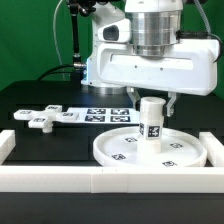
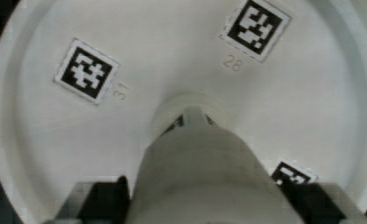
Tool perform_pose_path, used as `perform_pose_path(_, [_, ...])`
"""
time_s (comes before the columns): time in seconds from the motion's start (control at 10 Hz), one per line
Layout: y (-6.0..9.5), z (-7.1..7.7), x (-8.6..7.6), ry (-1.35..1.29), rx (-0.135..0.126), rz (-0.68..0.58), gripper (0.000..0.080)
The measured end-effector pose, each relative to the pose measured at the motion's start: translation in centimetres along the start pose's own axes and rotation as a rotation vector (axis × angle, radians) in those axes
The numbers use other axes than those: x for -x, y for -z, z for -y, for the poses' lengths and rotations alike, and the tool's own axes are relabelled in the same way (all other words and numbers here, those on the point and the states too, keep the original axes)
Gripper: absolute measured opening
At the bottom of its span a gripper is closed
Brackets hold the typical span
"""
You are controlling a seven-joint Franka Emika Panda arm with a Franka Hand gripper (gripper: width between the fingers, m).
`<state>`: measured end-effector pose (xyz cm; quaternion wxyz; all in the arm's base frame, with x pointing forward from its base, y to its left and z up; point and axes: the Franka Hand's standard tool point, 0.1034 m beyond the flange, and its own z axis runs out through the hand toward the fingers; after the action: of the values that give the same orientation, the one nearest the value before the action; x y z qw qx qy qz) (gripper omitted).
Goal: Assemble round table
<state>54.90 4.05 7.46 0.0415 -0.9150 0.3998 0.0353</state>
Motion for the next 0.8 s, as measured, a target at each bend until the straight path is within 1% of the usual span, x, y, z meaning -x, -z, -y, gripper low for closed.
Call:
perform_pose_path(0.1, [-0.02,0.05,-0.01,-0.089,-0.014,-0.006,0.0407])
perform_pose_path(0.2, [-0.04,0.01,-0.16,-0.211,-0.046,0.002,0.0407])
perform_pose_path(0.3, [-0.04,-0.04,-0.22,-0.343,-0.089,0.015,0.0407])
perform_pose_path(0.4, [-0.06,0.04,-0.07,-0.449,-0.101,0.033,0.0407])
perform_pose_path(0.5, [-0.09,0.16,0.07,-0.561,-0.107,0.048,0.0407])
perform_pose_path(0.8, [-0.13,0.4,0.24,-0.822,-0.11,0.07,0.0407])
